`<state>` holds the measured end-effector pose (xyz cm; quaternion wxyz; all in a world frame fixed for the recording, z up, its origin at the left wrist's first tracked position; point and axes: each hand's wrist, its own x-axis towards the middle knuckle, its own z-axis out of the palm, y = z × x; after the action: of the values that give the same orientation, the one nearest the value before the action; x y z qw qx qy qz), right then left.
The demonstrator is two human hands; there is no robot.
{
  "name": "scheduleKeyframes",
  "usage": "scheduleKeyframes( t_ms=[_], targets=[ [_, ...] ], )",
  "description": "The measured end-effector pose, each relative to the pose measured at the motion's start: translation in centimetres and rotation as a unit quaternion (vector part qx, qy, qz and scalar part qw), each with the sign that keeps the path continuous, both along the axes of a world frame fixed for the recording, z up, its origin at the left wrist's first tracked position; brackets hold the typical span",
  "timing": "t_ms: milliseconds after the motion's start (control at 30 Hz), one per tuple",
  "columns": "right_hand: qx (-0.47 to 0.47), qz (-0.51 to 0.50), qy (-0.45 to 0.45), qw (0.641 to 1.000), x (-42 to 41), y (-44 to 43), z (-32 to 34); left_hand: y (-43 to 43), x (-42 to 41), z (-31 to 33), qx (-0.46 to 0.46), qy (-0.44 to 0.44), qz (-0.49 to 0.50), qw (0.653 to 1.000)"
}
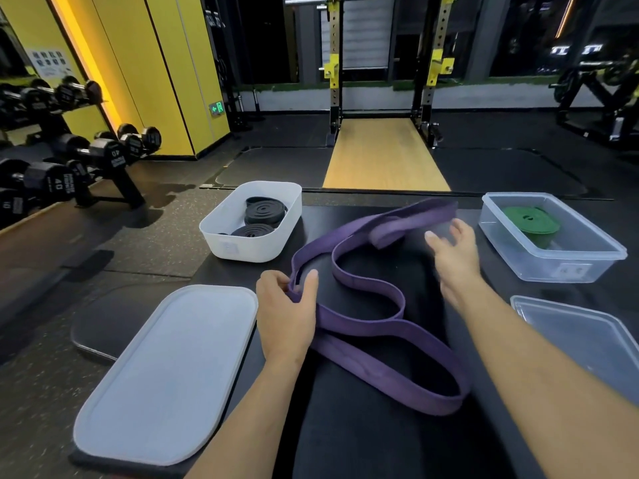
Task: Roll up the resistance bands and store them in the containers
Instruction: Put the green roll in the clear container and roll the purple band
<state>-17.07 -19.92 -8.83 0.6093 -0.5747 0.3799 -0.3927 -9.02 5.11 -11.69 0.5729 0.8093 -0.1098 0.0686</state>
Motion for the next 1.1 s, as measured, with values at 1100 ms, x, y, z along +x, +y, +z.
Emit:
scheduleKeyframes(
  t_ms=[1100],
  targets=[
    [-0.188,0.234,0.378,0.876,-5.6,7.3,0.6,0.3,0.1,-0.5,0.126,-0.027,-0.126,0.984]
  ],
)
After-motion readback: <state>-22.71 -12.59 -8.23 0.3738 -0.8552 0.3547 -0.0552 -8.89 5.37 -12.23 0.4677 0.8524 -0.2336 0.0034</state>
